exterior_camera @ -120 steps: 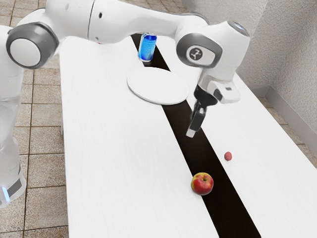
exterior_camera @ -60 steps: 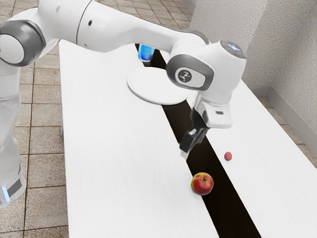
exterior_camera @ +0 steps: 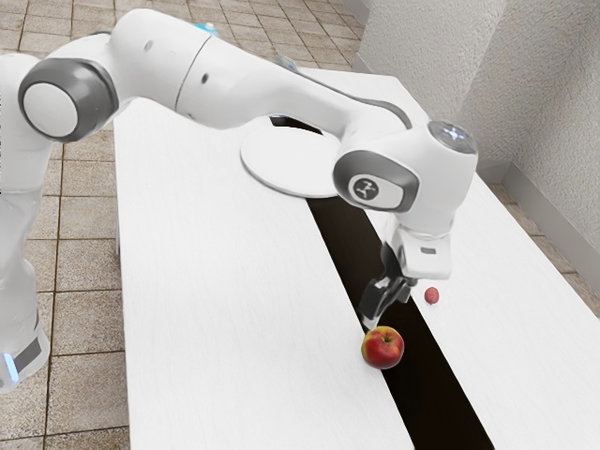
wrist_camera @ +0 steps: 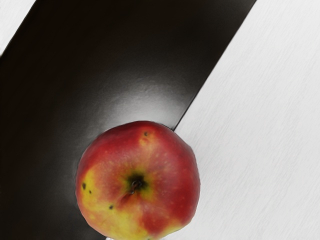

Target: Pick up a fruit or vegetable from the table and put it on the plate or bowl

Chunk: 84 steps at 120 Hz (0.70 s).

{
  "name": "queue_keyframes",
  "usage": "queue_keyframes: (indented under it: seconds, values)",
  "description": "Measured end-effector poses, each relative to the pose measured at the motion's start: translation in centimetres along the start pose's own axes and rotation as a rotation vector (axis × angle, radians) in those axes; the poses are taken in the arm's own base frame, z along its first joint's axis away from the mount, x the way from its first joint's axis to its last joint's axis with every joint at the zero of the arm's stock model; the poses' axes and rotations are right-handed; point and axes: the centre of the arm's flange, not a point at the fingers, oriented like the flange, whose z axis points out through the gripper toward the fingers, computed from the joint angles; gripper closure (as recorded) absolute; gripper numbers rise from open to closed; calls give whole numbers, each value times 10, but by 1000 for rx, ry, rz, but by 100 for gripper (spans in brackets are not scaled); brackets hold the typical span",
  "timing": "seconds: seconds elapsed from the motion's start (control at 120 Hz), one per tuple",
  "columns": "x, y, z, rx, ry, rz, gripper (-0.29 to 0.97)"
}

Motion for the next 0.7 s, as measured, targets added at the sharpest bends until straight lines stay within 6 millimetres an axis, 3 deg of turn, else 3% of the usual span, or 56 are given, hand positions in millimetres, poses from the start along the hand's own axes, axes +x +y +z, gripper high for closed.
queue_keyframes:
  seconds: [0.7]
  values:
    - [15,-17,68,-24,-20,63,0]
